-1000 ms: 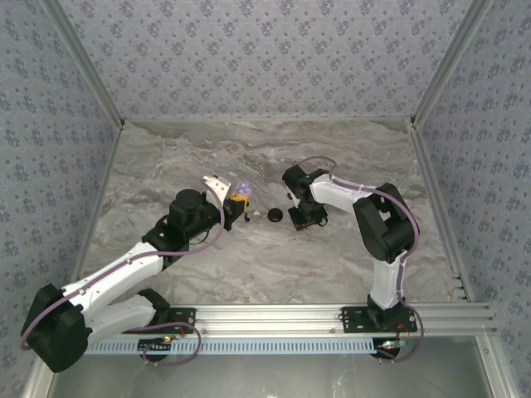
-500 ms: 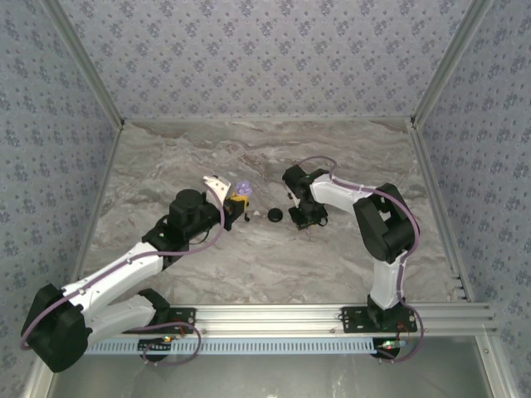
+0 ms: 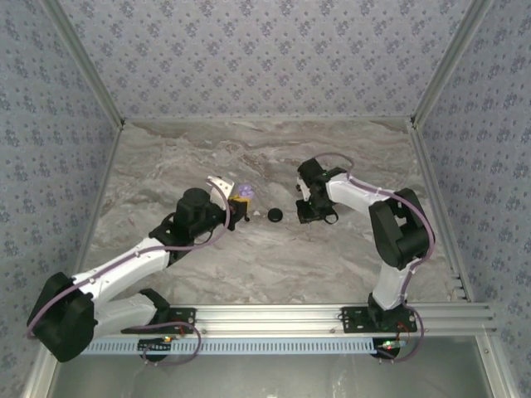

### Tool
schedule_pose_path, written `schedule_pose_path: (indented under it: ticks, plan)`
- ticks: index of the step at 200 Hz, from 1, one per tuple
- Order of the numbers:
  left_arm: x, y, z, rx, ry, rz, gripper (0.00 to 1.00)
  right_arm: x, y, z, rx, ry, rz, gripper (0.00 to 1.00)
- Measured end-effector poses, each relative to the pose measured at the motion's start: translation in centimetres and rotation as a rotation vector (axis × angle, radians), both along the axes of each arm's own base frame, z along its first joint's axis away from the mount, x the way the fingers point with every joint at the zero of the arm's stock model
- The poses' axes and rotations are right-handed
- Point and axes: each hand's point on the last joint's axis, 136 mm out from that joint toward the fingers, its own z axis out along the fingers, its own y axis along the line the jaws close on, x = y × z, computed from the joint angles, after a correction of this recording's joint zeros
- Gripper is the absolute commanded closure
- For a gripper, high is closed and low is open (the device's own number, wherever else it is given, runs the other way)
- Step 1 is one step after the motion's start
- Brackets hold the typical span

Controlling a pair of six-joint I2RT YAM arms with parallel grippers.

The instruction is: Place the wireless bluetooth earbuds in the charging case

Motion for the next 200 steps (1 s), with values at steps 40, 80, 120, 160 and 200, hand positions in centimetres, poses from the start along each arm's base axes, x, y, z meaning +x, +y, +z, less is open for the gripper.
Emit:
schedule_pose_path:
  ticks: [40, 80, 120, 160, 200]
  plan:
    - [0.6, -0.7, -1.7, -0.019, 0.067, 0.012, 0.84, 0.6, 0.8, 2.1, 0.128, -0.044, -0.008, 0.76]
    - [1.0, -1.4, -3.1, -0.046, 0.123, 0.014, 0.84, 1.0, 2.0, 4.5, 0.242, -0.098, 0.007, 0.76]
    - [1.3, -2.0, -3.9, -0.069, 0.153, 0.023, 0.84, 1.6, 3.3, 7.8, 0.349, -0.180, 0.035, 0.76]
    - [1.3, -2.8, -4.3, -0.090, 0.170, 0.009, 0.84, 1.6, 4.1, 10.3, 0.423, -0.228, 0.050, 0.76]
    - [1.4, -3.6, -3.8, -0.116, 0.144, -0.013, 0.84, 1.6, 4.8, 12.1, 0.477, -0.252, 0.059, 0.76]
